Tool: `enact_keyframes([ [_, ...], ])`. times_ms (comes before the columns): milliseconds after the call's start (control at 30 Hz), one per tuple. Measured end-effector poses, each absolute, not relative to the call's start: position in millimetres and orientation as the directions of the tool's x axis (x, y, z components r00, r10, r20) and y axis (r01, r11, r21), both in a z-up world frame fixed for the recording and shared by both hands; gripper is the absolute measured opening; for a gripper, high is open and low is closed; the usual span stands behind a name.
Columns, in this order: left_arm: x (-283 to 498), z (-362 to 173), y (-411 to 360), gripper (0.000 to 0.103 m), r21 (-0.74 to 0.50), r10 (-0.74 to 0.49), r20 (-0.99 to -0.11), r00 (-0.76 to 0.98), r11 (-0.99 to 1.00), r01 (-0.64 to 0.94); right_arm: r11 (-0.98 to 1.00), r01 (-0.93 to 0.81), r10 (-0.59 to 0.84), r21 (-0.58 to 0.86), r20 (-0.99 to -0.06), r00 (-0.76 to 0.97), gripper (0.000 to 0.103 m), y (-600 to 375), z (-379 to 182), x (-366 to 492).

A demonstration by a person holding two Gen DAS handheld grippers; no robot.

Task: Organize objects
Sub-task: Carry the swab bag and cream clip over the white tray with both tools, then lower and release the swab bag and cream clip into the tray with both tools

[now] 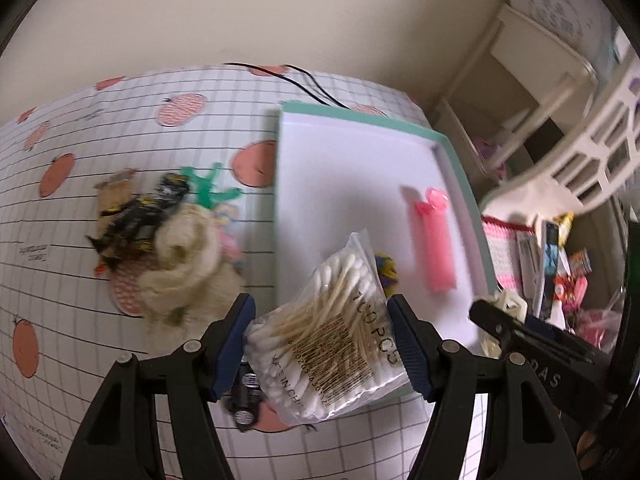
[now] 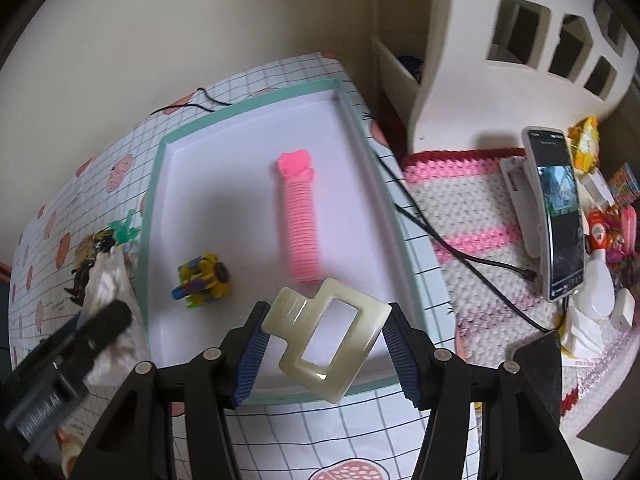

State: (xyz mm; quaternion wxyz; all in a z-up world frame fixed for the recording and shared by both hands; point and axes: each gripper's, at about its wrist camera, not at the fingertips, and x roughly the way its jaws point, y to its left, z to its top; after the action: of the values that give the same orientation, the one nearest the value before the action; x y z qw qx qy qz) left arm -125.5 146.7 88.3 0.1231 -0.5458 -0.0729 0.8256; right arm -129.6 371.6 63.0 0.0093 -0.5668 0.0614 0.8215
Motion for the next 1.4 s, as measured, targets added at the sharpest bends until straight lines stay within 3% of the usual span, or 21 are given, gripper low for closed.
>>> enact_keyframes([
  [733,-125,43,172,0.069,-0.231,0.269,-0.922,-0.277,-0.959,-0.162,-0.992,-0.092,-0.058,0.091,-0.947,-0.316,0.060,375,38,-138],
  [1400,-131,34,180,0.070,-0.243,0.287,-0.922,-0.260,-0.952,-0.188,-0.989,-0.128,-0.030,0.068,-0.959,-0.281,0.061,380,21,-141],
])
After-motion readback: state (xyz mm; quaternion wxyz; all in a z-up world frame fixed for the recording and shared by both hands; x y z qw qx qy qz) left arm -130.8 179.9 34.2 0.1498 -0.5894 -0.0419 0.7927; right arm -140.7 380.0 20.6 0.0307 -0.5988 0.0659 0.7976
